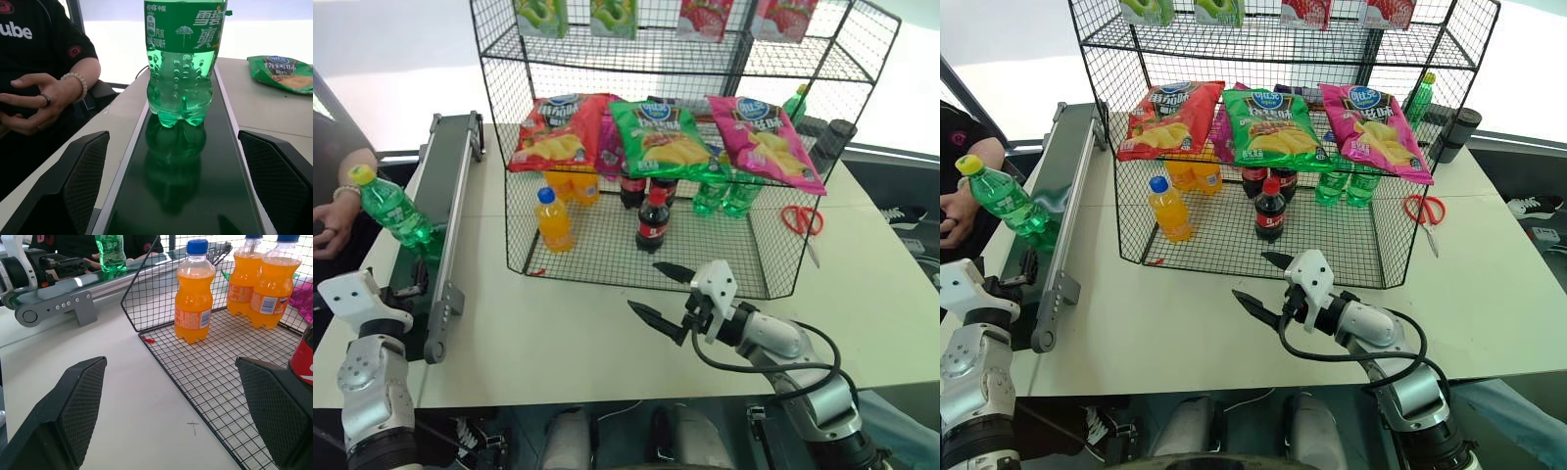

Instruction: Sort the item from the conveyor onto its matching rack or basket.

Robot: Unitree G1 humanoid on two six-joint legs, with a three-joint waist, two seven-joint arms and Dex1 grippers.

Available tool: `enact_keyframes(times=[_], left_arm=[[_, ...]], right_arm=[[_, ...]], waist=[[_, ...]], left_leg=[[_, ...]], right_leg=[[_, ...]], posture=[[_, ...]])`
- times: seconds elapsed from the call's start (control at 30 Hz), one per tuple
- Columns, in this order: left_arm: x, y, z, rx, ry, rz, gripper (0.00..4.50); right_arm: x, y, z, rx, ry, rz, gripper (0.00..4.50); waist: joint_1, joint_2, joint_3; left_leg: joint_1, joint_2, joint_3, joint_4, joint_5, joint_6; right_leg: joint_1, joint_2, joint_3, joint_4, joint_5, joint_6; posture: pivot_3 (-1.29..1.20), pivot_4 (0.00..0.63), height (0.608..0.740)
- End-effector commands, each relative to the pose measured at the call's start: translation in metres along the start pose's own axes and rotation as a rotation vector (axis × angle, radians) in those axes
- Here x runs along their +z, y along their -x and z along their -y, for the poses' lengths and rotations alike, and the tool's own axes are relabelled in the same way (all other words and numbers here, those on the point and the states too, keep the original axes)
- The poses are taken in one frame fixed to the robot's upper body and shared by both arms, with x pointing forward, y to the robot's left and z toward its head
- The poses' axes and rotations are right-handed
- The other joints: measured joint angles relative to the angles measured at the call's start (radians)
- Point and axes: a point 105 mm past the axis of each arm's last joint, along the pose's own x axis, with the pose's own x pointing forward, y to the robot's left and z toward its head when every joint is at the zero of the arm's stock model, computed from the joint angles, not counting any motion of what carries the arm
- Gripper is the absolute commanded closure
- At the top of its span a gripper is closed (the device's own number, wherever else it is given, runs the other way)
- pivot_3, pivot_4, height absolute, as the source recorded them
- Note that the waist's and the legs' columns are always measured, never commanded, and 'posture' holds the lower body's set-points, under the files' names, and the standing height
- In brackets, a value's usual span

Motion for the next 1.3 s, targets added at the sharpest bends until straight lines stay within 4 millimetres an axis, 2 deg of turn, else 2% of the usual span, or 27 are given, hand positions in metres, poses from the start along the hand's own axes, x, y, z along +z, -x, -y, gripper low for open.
enact_keyframes(times=[0.03,0.83,0.93,1.0,1.13,1.2,1.3], left_arm=[[0.018,-0.002,-0.001,0.002,-0.018,0.065,0.0],[0.025,-0.004,0.002,-0.003,-0.017,0.09,0.0],[0.025,-0.004,0.002,-0.008,-0.017,0.092,0.86],[0.026,-0.004,0.002,-0.005,-0.02,0.094,1.76],[0.034,-0.003,0.007,-0.046,-0.047,0.117,1.79],[0.049,-0.003,0.022,-0.133,-0.056,0.151,1.79],[0.069,0.002,0.057,-0.318,-0.063,0.189,1.79]], right_arm=[[0.013,-0.001,-0.002,0.018,0.032,0.05,0.11],[0.013,-0.003,-0.003,0.033,0.031,0.05,0.11],[0.013,-0.003,-0.003,0.032,0.03,0.052,0.0],[0.013,-0.003,-0.002,0.031,0.029,0.052,0.0],[0.014,-0.002,-0.002,0.031,0.033,0.052,0.0],[0.015,0.0,0.002,0.02,0.053,0.053,0.0],[0.017,0.002,0.008,0.012,0.071,0.05,0.0]], waist=[[0.0,0.0,0.0],[0.0,0.0,0.0],[0.0,0.0,0.0],[0.001,0.0,0.0],[0.001,0.0,0.0],[0.0,-0.001,0.001],[0.003,-0.004,0.005]], left_leg=[[0.0,0.0,0.0,0.0,0.0,0.0],[0.0,0.0,0.0,0.0,0.0,0.0],[0.0,0.0,0.0,0.0,0.0,0.0],[0.0,0.0,0.0,0.0,0.0,0.0],[0.0,0.0,0.0,0.0,0.0,0.0],[-0.001,0.0,0.0,0.0,0.0,0.0],[-0.002,0.0,-0.001,-0.001,0.0,0.0]], right_leg=[[0.0,0.0,0.0,0.0,0.0,0.0],[0.0,0.0,0.0,0.0,0.0,0.0],[0.0,0.0,0.0,-0.001,0.0,0.0],[0.0,-0.001,0.0,-0.001,0.0,0.0],[0.0,-0.001,0.0,-0.001,0.0,0.0],[0.0,-0.001,0.0,-0.001,0.0,0.0],[-0.002,-0.001,-0.001,-0.001,0.0,0.0]], posture=[[0.0,0.15,0.735],[0.0,0.15,0.735],[0.0,0.15,0.735],[0.0,0.15,0.735],[0.0,0.15,0.735],[0.0,0.15,0.735],[0.0,0.15,0.735]])
